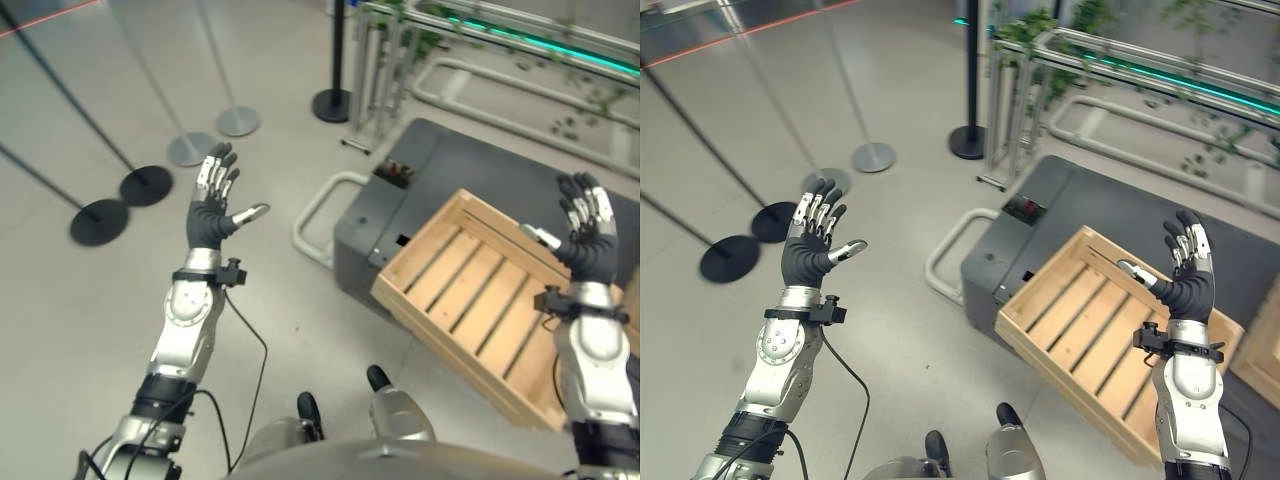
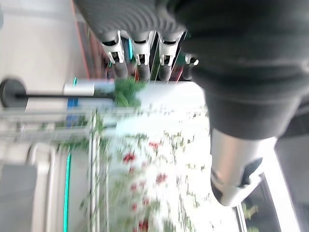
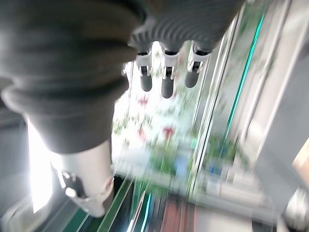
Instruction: Pick up the fruits from the basket on one side to the basket on the other side
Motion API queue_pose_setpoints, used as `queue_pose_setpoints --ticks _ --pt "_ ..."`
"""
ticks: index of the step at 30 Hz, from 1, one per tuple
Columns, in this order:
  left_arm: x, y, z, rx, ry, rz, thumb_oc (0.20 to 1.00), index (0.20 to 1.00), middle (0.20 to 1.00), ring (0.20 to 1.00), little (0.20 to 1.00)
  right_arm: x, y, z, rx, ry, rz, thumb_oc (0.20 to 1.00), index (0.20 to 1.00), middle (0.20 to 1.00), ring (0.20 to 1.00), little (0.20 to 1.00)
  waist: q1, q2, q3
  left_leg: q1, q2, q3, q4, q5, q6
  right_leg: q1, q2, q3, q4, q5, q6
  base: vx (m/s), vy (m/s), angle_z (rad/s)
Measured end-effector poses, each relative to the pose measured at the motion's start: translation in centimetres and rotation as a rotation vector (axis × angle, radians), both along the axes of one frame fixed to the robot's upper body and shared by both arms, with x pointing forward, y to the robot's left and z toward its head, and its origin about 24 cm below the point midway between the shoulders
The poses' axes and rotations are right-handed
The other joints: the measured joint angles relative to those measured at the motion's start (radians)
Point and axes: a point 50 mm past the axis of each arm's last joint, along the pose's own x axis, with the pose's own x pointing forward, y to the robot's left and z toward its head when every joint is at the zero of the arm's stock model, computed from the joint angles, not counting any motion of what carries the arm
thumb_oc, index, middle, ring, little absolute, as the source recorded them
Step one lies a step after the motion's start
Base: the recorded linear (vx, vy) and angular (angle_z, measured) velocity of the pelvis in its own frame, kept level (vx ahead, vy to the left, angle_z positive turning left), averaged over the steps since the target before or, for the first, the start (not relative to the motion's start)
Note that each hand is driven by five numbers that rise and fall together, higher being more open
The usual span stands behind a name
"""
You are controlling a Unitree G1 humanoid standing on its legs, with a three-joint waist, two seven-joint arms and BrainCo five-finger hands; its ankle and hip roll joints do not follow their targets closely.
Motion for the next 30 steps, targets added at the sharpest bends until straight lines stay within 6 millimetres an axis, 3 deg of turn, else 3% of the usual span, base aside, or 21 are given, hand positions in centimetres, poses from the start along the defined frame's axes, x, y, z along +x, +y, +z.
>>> queue_pose_setpoints --ticks 3,4,5,7,8,10,12,15,19,30 --pt "-0.6 1.1 -0.6 -0.008 0.023 0.05 1.0 1.0 1.0 1.0 1.0 0.5 1.1 -0.3 -0.003 0.014 0.049 1.0 1.0 1.0 1.0 1.0 0.046 0.004 -0.003 0.062 0.057 0.092 -0.027 0.004 -0.043 0.01 -0.02 -0.09 0.195 -0.015 0.022 -0.07 0.008 -1.07" --pt "-0.7 1.3 -0.4 -0.004 0.017 0.056 1.0 1.0 1.0 1.0 1.0 0.5 1.3 -0.2 -0.008 0.012 0.054 1.0 1.0 1.0 1.0 1.0 0.054 -0.007 -0.011 0.063 0.054 0.096 -0.024 0.005 -0.05 0.03 -0.016 -0.102 0.193 0.001 0.025 -0.07 -0.064 -0.96" --pt "-0.8 1.9 0.1 0.003 -0.003 0.08 1.0 1.0 1.0 1.0 1.0 1.0 1.7 0.1 -0.009 -0.004 0.075 1.0 1.0 1.0 1.0 1.0 0.069 -0.03 -0.019 0.055 0.03 0.068 -0.012 0.002 -0.068 0.058 -0.015 -0.115 0.134 0.007 0.051 -0.04 -0.113 -0.93" --pt "-1.0 2.5 -0.2 -0.012 0.002 0.115 1.0 1.0 1.0 1.0 1.0 1.8 2.3 0.6 -0.006 -0.021 0.101 1.0 1.0 1.0 1.0 1.0 0.095 -0.008 -0.017 0.044 0.043 0.016 -0.014 0.004 -0.076 0.06 0.024 -0.113 0.079 0.038 0.029 0.0 -0.186 -0.9" --pt "-1.3 3.1 -0.2 -0.015 0.002 0.147 1.0 1.0 1.0 1.0 1.0 1.9 2.4 0.4 -0.004 -0.013 0.108 1.0 1.0 1.0 1.0 1.0 0.097 -0.004 -0.021 0.062 0.062 0.016 -0.03 0.013 -0.101 0.082 0.039 -0.121 0.029 0.049 0.015 0.02 -0.153 -0.53" --pt "-1.7 4.0 -0.3 -0.014 0.003 0.196 1.0 1.0 1.0 1.0 1.0 1.9 2.1 0.2 -0.002 -0.002 0.102 1.0 1.0 1.0 1.0 1.0 0.09 -0.006 -0.035 0.082 0.084 0.027 -0.054 0.025 -0.12 0.105 0.052 -0.165 -0.027 0.06 0.007 0.06 -0.185 -0.39" --pt "-1.9 4.4 -0.4 -0.023 0.003 0.228 1.0 1.0 1.0 1.0 1.0 1.8 2.0 0.2 -0.005 0.002 0.102 1.0 1.0 1.0 1.0 1.0 0.086 -0.004 -0.045 0.085 0.102 0.019 -0.067 0.023 -0.139 0.114 0.067 -0.169 -0.038 0.075 0.001 0.09 -0.215 -0.22" --pt "-2.3 4.8 -1.0 -0.05 0.018 0.269 1.0 1.0 1.0 1.0 1.0 1.6 1.8 0.0 0.009 0.009 0.101 1.0 1.0 1.0 1.0 1.0 0.084 0.001 -0.063 0.085 0.116 -0.001 -0.065 0.035 -0.155 0.121 0.101 -0.157 -0.052 0.076 -0.023 0.08 -0.184 -0.01" --pt "-2.4 4.4 -1.4 -0.078 0.024 0.271 1.0 1.0 1.0 1.0 1.0 1.6 1.7 -0.1 0.028 0.009 0.111 1.0 1.0 1.0 1.0 1.0 0.088 0.004 -0.067 0.107 0.128 -0.029 -0.084 0.043 -0.168 0.165 0.122 -0.147 -0.084 0.073 -0.028 0.04 -0.13 0.16" --pt "-2.9 4.4 -2.1 -0.075 0.057 0.269 1.0 1.0 1.0 1.0 1.0 1.1 1.6 -1.0 0.051 0.041 0.108 1.0 1.0 1.0 1.0 1.0 0.09 0.007 -0.131 0.145 0.116 -0.059 -0.156 0.074 -0.173 0.221 0.128 -0.147 -0.145 0.077 -0.024 0.0 -0.051 0.11"
